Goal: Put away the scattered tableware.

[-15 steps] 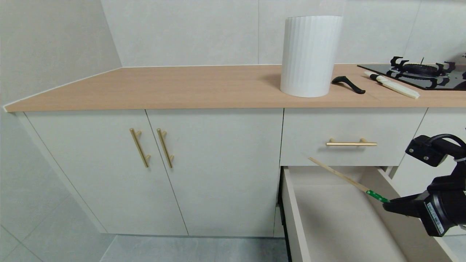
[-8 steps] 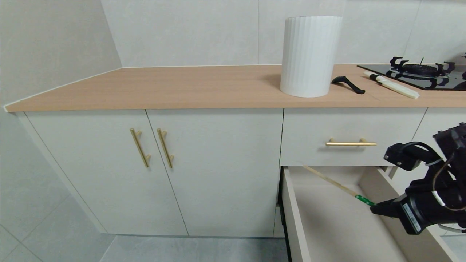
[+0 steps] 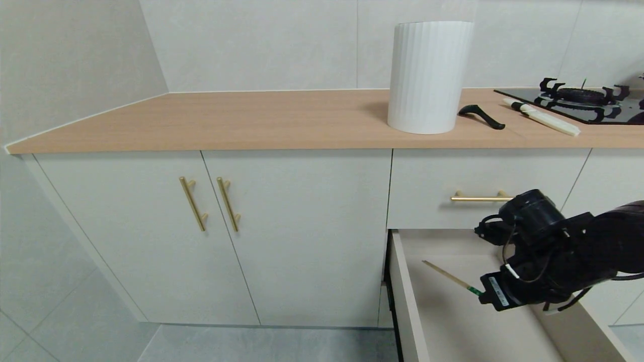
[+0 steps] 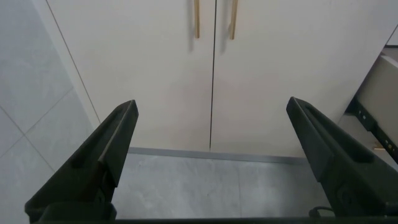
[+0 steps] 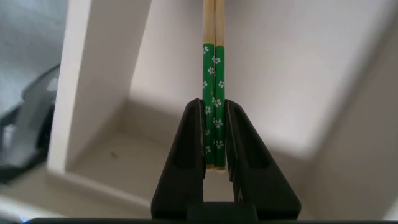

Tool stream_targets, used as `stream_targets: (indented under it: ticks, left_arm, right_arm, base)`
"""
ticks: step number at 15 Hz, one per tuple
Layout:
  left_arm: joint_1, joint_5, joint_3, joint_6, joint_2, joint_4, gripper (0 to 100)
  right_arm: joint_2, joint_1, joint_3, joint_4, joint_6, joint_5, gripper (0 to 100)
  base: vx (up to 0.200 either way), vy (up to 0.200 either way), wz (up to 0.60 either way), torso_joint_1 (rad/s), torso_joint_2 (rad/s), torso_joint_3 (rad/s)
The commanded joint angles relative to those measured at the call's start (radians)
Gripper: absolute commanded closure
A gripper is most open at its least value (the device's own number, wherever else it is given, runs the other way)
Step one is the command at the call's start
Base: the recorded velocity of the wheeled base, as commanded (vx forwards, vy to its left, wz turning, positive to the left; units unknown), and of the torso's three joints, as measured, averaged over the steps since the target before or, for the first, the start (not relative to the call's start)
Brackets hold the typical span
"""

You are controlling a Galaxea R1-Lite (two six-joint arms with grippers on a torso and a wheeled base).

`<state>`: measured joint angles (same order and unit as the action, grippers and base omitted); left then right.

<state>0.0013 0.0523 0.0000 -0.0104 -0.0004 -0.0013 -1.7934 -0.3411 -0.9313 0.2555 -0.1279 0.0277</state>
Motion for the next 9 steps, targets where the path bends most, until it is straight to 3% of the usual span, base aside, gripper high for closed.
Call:
stream_targets:
  ticks: [1,9]
  left_arm:
    - [0.000,0.001,0.000,0.000,0.000,0.000,0]
    - [0.000,0.000,0.000,0.000,0.000,0.000,0]
  right_arm:
    - [-0.192,-0.015,-0.077,-0.001,-0.105,-0.002,100]
    - [-0.425,-0.022,-0.050,-0.251,-0.162,-0.080,100]
  base:
    - [0.000,0.000,0.00,0.000,0.00,0.000]
    - [0.000,0.000,0.00,0.000,0.00,0.000]
